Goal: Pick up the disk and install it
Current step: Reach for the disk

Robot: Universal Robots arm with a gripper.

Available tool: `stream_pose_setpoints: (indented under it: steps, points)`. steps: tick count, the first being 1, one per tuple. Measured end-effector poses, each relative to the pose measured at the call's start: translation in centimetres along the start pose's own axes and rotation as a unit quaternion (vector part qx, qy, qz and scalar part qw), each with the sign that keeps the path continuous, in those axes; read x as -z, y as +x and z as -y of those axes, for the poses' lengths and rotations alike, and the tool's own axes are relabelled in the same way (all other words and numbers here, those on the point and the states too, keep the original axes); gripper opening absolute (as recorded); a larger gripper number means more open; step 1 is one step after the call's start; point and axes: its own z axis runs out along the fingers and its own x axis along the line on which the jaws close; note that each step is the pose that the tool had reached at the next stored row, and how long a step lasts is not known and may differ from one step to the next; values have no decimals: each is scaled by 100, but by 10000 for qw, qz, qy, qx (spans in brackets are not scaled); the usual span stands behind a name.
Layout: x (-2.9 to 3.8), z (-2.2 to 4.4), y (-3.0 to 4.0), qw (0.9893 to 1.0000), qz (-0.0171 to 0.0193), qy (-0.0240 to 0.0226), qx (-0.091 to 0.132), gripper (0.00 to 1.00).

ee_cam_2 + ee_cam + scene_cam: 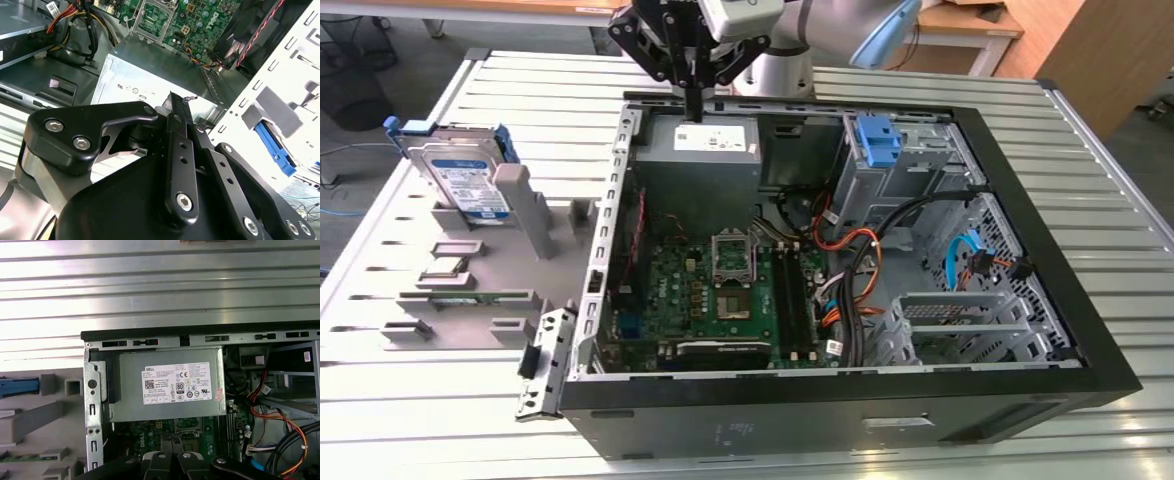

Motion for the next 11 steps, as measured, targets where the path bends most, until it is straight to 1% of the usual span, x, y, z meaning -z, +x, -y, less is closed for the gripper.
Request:
stream_pose_setpoints:
  steps: [2, 5, 11]
  points:
    - [1, 1, 20, 10000, 0, 0, 0, 11]
    - [0, 2, 26, 10000, 0, 0, -2, 11]
    - [0, 5, 65, 10000, 0, 0, 0, 11]
